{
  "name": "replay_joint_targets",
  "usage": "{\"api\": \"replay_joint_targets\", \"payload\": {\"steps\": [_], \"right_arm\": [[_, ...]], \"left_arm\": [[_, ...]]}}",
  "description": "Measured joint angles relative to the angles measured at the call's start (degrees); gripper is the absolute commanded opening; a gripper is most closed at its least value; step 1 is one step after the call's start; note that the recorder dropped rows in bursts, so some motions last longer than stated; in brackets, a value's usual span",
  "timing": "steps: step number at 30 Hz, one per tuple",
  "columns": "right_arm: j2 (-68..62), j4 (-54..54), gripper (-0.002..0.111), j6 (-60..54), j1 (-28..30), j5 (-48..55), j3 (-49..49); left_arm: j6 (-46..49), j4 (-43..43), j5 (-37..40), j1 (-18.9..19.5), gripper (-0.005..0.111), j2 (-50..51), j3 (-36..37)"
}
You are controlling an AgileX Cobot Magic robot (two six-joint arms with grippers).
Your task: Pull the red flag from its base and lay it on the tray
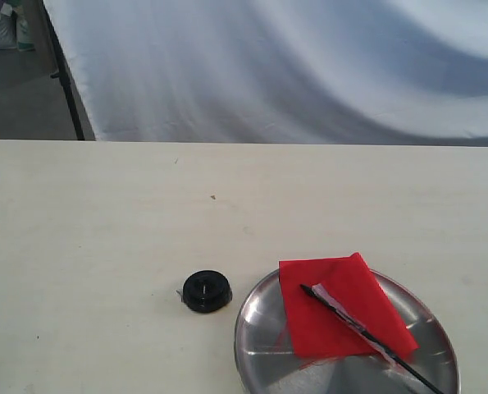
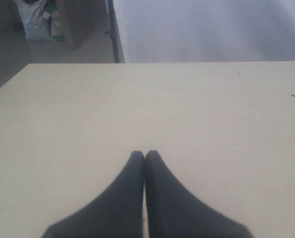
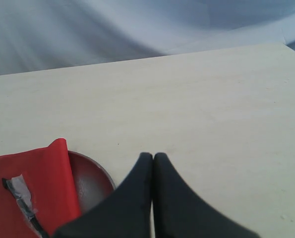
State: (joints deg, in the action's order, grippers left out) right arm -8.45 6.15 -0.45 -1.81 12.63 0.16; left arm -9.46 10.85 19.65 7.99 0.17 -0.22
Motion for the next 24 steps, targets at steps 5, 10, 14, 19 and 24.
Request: {"api": "replay_joint_targets", "payload": {"steps": [5, 10, 14, 19, 24], "right_arm": [[0.0, 0.0, 0.000, 0.0, 0.0, 0.0, 0.0], [0.0, 0.0, 0.000, 0.0, 0.0, 0.0, 0.0], [0.0, 0.0, 0.000, 0.0, 0.0, 0.0, 0.0], [0.0, 0.0, 0.000, 0.0, 0.0, 0.0, 0.0], [0.0, 0.0, 0.000, 0.0, 0.0, 0.0, 0.0]], "left_arm": [[0.0, -0.5, 0.1, 0.0, 0.000, 0.0, 0.0], [0.0, -4.5, 0.1, 0.0, 0.000, 0.0, 0.0], [0.0, -7.5, 0.1, 0.0, 0.000, 0.0, 0.0], [0.0, -8.4, 0.1, 0.0, 0.000, 0.0, 0.0], [0.0, -8.5, 0.1, 0.0, 0.000, 0.0, 0.0]]}}
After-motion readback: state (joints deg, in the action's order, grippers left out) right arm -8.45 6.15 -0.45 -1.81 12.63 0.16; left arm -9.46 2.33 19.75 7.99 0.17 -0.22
